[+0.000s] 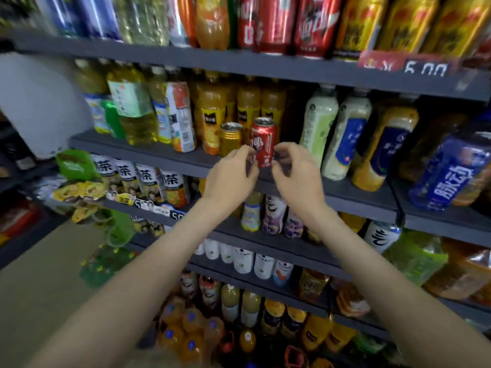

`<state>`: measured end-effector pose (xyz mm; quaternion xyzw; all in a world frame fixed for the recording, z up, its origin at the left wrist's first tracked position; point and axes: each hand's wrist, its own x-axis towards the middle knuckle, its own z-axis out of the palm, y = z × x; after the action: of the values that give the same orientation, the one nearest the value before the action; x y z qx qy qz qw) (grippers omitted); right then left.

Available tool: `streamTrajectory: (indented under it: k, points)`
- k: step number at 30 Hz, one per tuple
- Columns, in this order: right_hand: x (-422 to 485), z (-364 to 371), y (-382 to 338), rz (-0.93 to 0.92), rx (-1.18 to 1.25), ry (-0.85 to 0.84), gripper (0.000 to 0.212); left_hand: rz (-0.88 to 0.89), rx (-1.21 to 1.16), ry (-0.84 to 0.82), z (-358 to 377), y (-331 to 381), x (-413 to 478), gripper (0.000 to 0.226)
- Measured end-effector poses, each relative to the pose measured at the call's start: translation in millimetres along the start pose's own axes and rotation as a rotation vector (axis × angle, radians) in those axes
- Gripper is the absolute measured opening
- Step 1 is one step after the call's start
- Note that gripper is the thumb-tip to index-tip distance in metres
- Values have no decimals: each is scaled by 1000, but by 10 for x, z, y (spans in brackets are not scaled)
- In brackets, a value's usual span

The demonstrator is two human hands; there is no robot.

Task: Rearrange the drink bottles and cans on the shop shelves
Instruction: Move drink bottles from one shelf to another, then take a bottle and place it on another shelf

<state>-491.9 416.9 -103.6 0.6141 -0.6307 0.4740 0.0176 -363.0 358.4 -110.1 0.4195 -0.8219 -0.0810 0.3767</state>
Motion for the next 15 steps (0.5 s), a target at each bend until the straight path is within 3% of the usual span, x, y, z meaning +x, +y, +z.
streamTrajectory:
  k: [8,15]
  points:
    - [824,397,-941,-355,-177,161,38,68,98,190,-1126,-610,648,28]
    - [1542,1047,-1595,-286,-134,196,44,117,98,297,-1854,-1618,1269,34]
